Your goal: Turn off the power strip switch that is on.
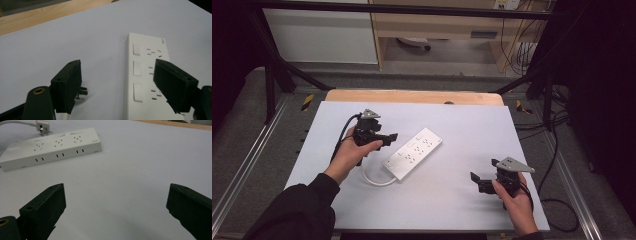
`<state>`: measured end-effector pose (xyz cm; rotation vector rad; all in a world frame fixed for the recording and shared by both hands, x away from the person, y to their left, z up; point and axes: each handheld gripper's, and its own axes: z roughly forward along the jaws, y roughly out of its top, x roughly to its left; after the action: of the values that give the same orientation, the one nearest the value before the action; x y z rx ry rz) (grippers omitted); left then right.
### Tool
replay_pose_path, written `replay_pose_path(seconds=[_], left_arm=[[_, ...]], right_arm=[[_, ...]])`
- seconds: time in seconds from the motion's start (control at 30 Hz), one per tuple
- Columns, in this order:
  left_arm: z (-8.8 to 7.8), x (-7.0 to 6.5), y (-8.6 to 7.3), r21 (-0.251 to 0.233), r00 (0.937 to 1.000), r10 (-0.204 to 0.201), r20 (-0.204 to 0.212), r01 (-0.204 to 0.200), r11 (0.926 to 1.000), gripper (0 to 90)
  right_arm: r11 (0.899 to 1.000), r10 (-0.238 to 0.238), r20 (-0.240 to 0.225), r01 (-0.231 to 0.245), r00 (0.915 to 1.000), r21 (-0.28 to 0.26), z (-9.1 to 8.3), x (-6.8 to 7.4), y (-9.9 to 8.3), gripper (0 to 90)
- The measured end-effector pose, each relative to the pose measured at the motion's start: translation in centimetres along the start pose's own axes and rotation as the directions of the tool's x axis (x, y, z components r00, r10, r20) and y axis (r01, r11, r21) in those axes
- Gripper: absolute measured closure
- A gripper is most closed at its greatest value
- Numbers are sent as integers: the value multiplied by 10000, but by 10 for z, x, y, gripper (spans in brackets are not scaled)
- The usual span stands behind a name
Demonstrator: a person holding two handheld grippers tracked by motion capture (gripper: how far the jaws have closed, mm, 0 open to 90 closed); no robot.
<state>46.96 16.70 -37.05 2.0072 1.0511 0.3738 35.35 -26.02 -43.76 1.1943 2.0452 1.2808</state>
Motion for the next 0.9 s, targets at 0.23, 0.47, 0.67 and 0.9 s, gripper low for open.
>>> replay_pose_path(seconds=[0.23,0.47,0.67,0.9], left_arm=[[4,-5,2,-32,9999,122,114,-122,9999,310],[7,-9,4,7,9993,297,223,-297,9996,387],[11,-12,4,34,9987,425,293,-427,9991,463],[15,-14,4,-78,9979,486,429,-483,9988,582]], right_arm=[[10000,5,-5,-5,10000,-9,0,0,0,29],[10000,4,-5,-4,10000,-16,0,0,0,29],[10000,-4,-10,4,10000,-18,-1,0,0,29],[10000,-27,-12,27,10000,-29,-1,0,0,30]])
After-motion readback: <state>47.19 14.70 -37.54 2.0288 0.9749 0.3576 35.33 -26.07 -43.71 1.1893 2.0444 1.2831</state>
